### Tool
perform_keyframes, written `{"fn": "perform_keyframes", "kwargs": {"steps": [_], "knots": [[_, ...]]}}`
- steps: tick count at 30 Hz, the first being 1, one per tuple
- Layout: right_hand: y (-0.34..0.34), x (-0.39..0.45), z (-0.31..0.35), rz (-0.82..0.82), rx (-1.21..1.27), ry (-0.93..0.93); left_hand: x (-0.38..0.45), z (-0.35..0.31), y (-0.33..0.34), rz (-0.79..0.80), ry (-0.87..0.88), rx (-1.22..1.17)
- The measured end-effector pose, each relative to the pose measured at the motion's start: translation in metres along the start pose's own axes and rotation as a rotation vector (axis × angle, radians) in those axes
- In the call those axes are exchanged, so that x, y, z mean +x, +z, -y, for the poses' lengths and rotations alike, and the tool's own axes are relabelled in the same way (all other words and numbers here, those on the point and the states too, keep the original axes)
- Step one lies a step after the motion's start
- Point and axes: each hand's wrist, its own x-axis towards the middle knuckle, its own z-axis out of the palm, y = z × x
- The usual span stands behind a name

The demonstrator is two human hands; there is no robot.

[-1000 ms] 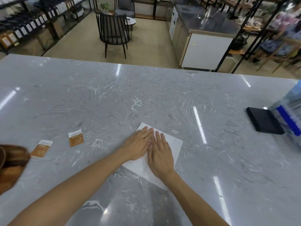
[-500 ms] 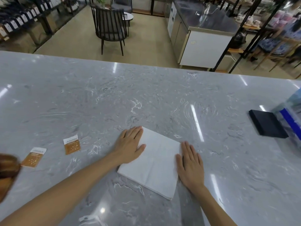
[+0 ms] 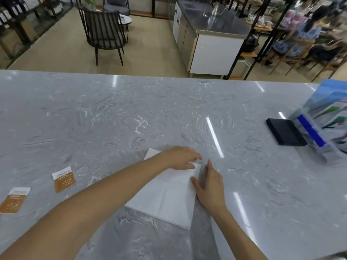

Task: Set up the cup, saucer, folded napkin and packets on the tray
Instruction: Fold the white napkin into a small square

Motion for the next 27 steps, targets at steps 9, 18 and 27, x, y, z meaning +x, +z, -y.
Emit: {"fn": "perform_keyframes", "kwargs": {"steps": [9, 18, 27], "knots": [[0.016, -0.083, -0.002, 0.014, 0.089, 0.102, 0.054, -0.043, -0.026, 0.372, 0.028, 0.096], [0.014, -0.074, 0.002, 0.033, 0.139, 0.107, 0.031, -0.030, -0.054, 0.304, 0.101, 0.079], [-0.054, 0.025, 0.009, 0.291, 0.204, 0.076, -0.053, 0.044, -0.103, -0.119, -0.059, 0.052]]}}
